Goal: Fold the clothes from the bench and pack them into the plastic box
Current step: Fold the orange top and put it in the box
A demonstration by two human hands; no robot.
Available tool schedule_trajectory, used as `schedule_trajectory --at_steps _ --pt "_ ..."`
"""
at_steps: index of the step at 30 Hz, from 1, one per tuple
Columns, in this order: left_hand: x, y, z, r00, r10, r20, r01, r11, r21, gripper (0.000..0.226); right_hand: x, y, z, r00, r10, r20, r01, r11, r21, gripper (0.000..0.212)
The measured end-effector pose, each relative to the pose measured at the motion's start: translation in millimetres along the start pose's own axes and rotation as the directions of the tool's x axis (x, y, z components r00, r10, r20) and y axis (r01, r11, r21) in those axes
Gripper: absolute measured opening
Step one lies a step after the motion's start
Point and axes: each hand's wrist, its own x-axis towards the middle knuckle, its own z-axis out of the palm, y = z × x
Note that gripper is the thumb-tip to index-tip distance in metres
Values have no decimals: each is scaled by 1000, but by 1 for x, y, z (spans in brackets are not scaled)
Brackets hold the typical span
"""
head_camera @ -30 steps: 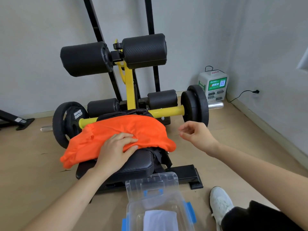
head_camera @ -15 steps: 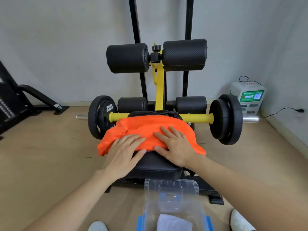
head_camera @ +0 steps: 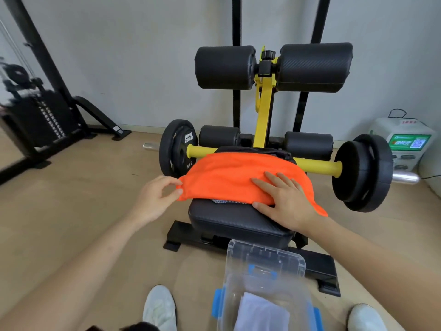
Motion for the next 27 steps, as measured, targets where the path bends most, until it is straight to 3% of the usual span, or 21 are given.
schedule_trajectory --at_steps 4,7,12,18,23,25,27 --pt "-3 -1 9 995 97 0 -96 983 157 50 -5 0 1 994 -51 -93 53 998 25 54" --pt "0 0 13 990 79 -113 -47 964 263 41 -5 2 1 995 -50 -91 51 999 2 45" --pt "1 -4 5 990 48 -131 -19 978 209 19 -2 4 3 994 -48 -94 47 999 -8 42" --pt "-4 -23 -19 957 -45 -286 82 990 118 25 0 3 7 993 -35 -110 36 999 0 41" --pt "-13 -6 -5 995 98 -18 -96 993 74 44 -2 2 6 992 -42 -117 45 999 20 42" --pt "-11 1 2 996 85 -8 -84 990 113 50 -2 1 5 994 -38 -105 41 999 23 43" --pt "-7 5 7 1000 -19 25 17 997 81 57 -2 1 4 995 -37 -98 40 999 24 44"
